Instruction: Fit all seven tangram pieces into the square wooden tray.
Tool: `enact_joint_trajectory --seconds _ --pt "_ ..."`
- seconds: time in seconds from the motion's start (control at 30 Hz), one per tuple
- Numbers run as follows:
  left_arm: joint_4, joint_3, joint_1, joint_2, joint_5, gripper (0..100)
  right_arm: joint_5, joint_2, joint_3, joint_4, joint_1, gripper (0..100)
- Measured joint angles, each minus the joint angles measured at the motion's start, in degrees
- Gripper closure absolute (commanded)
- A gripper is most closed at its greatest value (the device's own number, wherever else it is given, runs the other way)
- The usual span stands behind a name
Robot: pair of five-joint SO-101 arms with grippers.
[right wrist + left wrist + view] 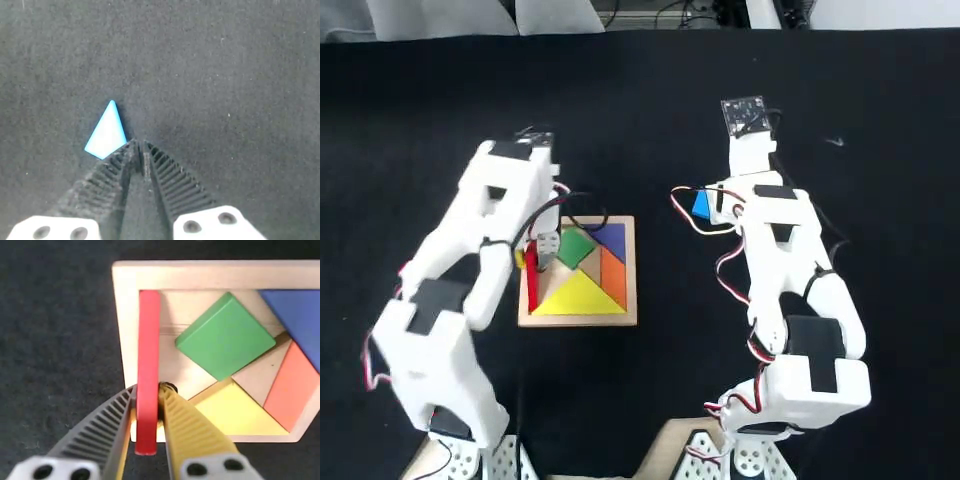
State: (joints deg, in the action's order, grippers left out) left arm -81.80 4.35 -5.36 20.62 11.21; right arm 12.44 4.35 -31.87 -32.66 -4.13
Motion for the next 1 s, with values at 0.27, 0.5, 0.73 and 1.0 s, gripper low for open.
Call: enact_joint_trajectory --seconds 0.27,0.5,0.73,1.0 --pt "10.29 12.92 0.18 -11.25 0.97 97 0.0 0.0 0.0 0.0 0.0 98.6" --pt "10.81 13.01 0.35 -11.6 0.53 74 0.0 0.0 0.0 0.0 0.0 98.6" --pt "10.81 13.54 0.44 -11.69 0.7 69 0.0 0.0 0.0 0.0 0.0 98.6" --pt "8.26 12.22 -1.67 -12.4 0.88 70 0.0 0.0 0.0 0.0 0.0 98.6"
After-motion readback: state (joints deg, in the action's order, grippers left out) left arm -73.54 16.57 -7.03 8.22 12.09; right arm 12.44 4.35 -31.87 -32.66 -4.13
